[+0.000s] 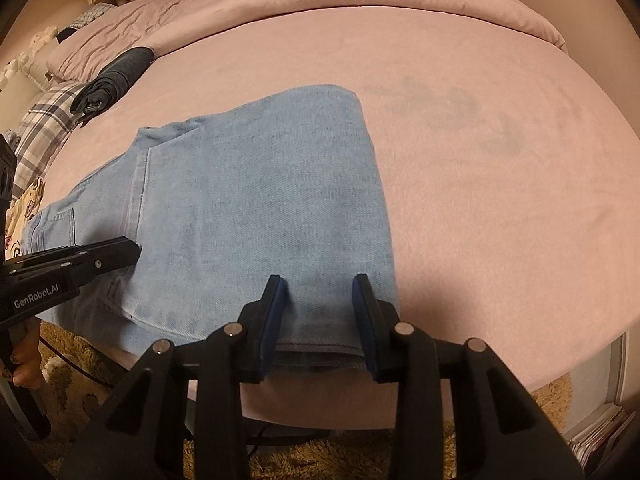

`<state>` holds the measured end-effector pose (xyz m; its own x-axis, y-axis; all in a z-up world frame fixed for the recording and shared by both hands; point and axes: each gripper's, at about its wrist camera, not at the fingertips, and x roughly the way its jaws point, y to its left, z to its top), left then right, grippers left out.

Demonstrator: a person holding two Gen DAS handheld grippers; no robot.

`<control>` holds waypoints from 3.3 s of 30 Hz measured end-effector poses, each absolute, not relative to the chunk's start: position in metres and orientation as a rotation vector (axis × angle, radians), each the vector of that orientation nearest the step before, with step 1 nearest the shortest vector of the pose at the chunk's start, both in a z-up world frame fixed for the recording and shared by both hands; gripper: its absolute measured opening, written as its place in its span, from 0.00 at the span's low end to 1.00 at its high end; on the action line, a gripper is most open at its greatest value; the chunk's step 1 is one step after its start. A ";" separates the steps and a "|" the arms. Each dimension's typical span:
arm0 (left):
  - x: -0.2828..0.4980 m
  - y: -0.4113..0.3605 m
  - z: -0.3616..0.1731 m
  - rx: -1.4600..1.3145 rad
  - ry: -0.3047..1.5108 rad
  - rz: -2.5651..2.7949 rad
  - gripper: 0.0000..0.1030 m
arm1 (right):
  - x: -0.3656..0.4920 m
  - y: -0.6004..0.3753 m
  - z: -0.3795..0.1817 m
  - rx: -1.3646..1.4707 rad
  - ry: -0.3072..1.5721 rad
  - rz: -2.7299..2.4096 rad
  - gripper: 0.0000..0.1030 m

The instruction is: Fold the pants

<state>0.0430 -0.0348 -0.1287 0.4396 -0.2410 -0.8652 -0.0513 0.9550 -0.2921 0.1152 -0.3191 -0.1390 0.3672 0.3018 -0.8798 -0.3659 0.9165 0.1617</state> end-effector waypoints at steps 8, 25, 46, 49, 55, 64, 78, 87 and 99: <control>0.035 -0.027 -0.115 -0.329 1.102 -0.119 0.15 | 0.132 -0.309 -0.119 -0.073 1.120 0.463 0.36; 0.015 -0.014 -0.128 -0.417 1.082 -0.104 0.15 | 0.225 -0.267 -0.146 -0.084 1.110 0.447 0.32; 0.011 -0.015 -0.129 -0.422 1.095 -0.063 0.15 | 0.120 -0.324 -0.137 -0.107 1.157 0.477 0.31; 0.009 -0.012 -0.128 -0.435 1.090 -0.072 0.15 | 0.121 -0.322 -0.135 -0.121 1.157 0.468 0.31; -0.003 0.010 -0.114 -0.427 1.067 0.007 0.15 | 0.118 -0.312 -0.133 -0.131 1.160 0.455 0.32; -0.057 0.108 -0.071 -0.488 0.887 0.298 0.80 | 0.119 -0.267 -0.087 -0.178 1.040 0.531 0.66; -0.084 0.185 -0.140 -0.669 0.967 0.401 0.95 | 0.121 -0.216 -0.126 -0.184 1.164 0.582 0.70; -0.071 0.165 -0.129 -0.605 0.957 0.387 0.54 | 0.119 -0.220 -0.127 -0.199 1.147 0.589 0.77; -0.053 0.075 0.015 -0.461 0.729 0.048 0.41 | 0.122 -0.262 -0.114 -0.047 1.133 0.579 0.72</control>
